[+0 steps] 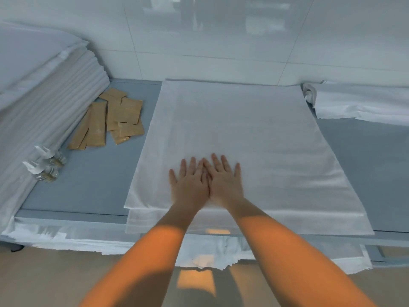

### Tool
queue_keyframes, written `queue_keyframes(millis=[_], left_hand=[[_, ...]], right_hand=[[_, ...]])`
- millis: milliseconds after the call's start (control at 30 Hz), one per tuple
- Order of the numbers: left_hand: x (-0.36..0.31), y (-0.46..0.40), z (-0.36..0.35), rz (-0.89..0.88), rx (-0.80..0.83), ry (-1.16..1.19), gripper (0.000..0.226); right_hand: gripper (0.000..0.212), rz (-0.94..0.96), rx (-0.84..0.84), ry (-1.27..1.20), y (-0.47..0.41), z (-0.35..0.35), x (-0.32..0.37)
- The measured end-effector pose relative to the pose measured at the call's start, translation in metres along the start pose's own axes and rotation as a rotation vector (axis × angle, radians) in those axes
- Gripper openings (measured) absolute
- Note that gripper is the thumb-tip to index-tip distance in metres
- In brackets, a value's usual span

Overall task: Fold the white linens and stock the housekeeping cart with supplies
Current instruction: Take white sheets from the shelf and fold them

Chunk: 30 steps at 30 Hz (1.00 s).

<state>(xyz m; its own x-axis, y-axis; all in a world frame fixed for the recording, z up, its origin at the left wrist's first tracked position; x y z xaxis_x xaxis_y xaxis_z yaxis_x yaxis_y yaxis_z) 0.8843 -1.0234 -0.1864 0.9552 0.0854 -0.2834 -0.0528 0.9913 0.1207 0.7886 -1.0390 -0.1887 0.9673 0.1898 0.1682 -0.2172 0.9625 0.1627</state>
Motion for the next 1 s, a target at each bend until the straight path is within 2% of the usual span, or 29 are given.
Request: queue_keyframes(millis=[100,333,467,533,600,700,767,833,1000], left_hand=[[0.006,0.002,-0.006,0.055,0.026,-0.085,0.059],[0.005,0.001,-0.006,0.072,0.008,-0.157,0.063],[0.004,0.002,-0.007,0.134,0.027,-0.164,0.061],[-0.012,0.011,-0.011,0.15,0.022,-0.144,0.057],[-0.048,0.026,-0.022,0.086,0.027,-0.135,0.055],[-0.114,0.048,-0.045,-0.062,0.042,-0.129,0.052],[-0.136,0.055,-0.053,-0.088,0.04,-0.113,0.05],[-0.132,0.058,-0.054,-0.076,0.025,-0.106,0.053],[-0.069,0.059,-0.041,0.0,-0.016,-0.175,0.083]], right_hand=[[0.054,-0.094,0.007,0.013,0.011,0.004,-0.053],[0.061,-0.394,-0.011,0.05,0.066,0.031,-0.241],[0.061,-0.455,0.005,0.015,0.096,0.039,-0.301],[0.06,-0.495,0.014,0.023,0.099,0.04,-0.302],[0.058,-0.468,-0.032,0.015,0.093,0.042,-0.276],[0.052,-0.201,-0.106,-0.031,0.085,0.03,-0.19],[0.049,-0.111,-0.13,-0.055,0.088,0.018,-0.145],[0.048,-0.135,-0.166,-0.054,0.09,0.013,-0.136],[0.054,-0.171,-0.201,0.062,0.104,0.014,-0.175]])
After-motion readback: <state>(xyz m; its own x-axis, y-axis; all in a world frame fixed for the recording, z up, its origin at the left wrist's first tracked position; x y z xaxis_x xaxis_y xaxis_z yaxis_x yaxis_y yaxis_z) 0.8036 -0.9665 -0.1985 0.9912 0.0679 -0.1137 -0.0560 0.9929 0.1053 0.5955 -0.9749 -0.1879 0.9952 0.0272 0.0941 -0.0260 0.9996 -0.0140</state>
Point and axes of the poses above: each hand's wrist, its own y-axis away from the middle knuckle, its own z-axis out of the back of the hand, x = y × z, the point moved 8 cm from there along -y, towards the middle knuckle
